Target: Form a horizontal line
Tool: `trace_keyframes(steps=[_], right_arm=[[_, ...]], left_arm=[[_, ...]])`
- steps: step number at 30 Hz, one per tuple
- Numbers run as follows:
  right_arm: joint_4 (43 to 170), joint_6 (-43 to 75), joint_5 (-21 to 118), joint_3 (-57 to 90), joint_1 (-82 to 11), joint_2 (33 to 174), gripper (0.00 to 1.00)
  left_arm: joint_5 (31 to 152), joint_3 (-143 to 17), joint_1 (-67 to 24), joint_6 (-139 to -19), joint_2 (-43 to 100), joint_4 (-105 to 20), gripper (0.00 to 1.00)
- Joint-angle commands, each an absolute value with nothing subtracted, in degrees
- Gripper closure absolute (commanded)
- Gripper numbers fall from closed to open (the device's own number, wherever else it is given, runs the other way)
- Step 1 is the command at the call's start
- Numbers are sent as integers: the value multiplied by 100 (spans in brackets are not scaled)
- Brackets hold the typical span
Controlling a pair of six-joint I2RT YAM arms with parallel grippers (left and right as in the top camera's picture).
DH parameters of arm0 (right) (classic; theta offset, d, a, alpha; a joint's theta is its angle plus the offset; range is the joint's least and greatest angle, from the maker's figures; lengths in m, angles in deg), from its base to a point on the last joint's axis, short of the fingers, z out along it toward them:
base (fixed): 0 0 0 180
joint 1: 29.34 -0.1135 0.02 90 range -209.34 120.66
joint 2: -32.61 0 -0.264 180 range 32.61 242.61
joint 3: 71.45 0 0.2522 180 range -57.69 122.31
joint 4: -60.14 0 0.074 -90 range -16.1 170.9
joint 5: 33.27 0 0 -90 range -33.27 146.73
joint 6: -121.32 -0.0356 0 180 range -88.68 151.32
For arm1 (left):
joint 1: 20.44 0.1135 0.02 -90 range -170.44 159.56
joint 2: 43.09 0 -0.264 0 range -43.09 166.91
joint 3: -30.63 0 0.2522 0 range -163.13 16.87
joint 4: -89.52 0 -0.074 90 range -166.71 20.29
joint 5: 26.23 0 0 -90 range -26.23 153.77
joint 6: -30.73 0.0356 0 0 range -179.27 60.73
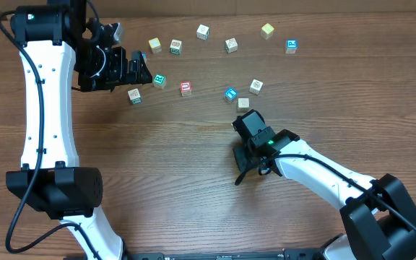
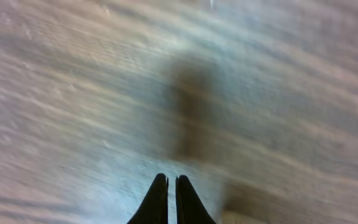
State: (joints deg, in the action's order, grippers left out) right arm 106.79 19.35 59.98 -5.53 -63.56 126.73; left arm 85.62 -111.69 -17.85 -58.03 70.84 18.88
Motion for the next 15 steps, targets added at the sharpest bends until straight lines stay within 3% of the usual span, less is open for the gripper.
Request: trace_keyframes(steps=[1,8,15], right_arm=[[10309,1939,6251,-522,-6371,12682,96],[9599,1883,7130,-522,-6085,12682,92],[9498,1633,7121,-522,-5038,12682,92]], left_arm=[[8564,-11287,-1839,-5816,7138,1881,0],[8564,-11287,-1839,-5816,7138,1879,0],[8562,-11287,-1839,-5816,7138,1881,0]])
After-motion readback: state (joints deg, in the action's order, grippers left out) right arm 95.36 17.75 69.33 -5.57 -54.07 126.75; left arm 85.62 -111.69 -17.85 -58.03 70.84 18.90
